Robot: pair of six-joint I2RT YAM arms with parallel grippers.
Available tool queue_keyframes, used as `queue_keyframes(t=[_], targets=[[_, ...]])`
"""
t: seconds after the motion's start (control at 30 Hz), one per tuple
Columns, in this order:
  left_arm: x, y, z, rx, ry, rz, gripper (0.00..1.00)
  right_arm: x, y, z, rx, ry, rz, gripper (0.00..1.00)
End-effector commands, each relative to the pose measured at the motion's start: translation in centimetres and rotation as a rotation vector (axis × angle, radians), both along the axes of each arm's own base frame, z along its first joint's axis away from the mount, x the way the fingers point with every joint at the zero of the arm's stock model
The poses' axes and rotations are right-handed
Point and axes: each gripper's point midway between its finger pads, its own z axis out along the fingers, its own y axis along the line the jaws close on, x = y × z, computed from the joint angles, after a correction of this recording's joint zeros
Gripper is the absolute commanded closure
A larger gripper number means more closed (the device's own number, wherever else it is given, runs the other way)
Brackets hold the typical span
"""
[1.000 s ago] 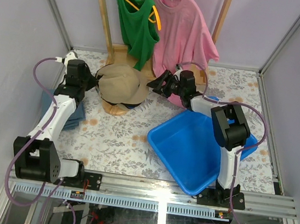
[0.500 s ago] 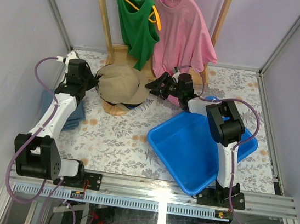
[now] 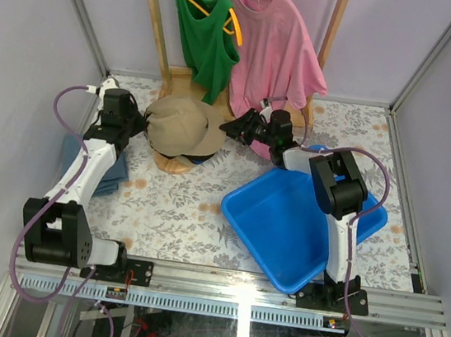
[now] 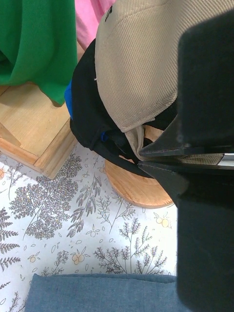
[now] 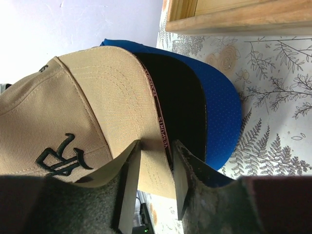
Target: Stack the hats
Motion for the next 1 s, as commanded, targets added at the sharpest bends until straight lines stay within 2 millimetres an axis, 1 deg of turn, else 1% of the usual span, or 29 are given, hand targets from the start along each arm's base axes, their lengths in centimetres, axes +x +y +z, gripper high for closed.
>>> queue_keyframes(t=[0.0,0.07,0.17,0.3,0.4,0.47,0.53,0.7,0.9,0.97], targets=[[-1.1,0.6,-2.1,0.028,0.085,0.010,1.00,0.0,0.4,1.5,0.056,-0.037,0.030,0.69],[-1.1,0.7,-2.1,0.027,0.086,0.012,1.00,0.0,0.4,1.4,0.050,-0.029,0.026,0.80],[-1.2,0.9,-1.9,0.034,0.080,0.021,1.00,0.2,0.2,1.4,0.031,-0.020,0.016,0.93],[-1.3,1.7,-1.3,0.048,0.070,0.068,1.00,0.5,0.2,1.2,-0.004,-0.007,0.005,0.99],[-1.5,2.5,-1.0,0.067,0.074,0.116,1.00,0.4,0.0,0.6,-0.037,0.008,0.000,1.00],[-1.7,3.0,-1.2,0.074,0.088,0.146,1.00,0.3,-0.2,0.1,-0.056,0.018,0.001,1.00],[-1.9,3.2,-1.6,0.074,0.103,0.159,1.00,0.0,-0.3,-1.0,-0.084,0.044,0.006,1.00],[-2.2,3.1,-2.8,0.067,0.142,0.163,1.00,-0.3,-0.9,-2.9,-0.162,0.080,-0.003,1.00],[-2.3,2.6,-3.2,0.044,0.145,0.148,1.00,0.3,-1.2,-3.7,-0.256,0.083,-0.012,1.00],[-2.4,2.4,-3.2,0.037,0.142,0.139,1.00,0.2,-0.9,-4.1,-0.277,0.090,-0.002,1.00]])
